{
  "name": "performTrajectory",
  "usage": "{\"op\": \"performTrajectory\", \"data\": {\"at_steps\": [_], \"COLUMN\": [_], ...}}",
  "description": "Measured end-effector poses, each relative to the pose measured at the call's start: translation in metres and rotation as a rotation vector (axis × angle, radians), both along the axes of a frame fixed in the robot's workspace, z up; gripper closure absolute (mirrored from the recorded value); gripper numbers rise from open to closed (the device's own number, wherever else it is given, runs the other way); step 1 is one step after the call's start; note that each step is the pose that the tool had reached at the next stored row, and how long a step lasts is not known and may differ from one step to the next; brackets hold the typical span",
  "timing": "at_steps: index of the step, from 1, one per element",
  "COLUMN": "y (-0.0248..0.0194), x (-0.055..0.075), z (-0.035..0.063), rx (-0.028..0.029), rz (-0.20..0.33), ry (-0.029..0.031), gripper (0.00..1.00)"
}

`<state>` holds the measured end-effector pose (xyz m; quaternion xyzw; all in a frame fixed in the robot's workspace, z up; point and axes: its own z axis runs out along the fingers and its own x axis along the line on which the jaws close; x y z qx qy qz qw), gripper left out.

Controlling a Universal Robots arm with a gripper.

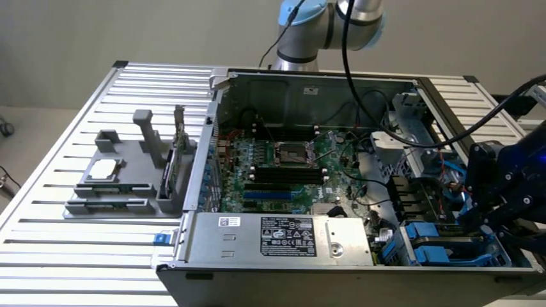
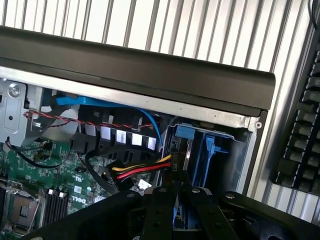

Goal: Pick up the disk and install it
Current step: 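Insert the first disk wire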

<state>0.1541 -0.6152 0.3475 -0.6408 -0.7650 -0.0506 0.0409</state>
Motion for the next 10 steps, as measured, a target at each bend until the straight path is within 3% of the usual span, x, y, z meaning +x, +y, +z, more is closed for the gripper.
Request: {"op": "performTrajectory", "data": {"at_steps": [5,10], "y": [0.001,0.0052], "x": [-0.0034,-0.0077], "z": [-0.0001,-0.0001], "rx": [-0.0012,-0.0028], "rz": [-0.013,-0.015], "ry": [0.0017,0.0018], "gripper": [0.84,0.84]}}
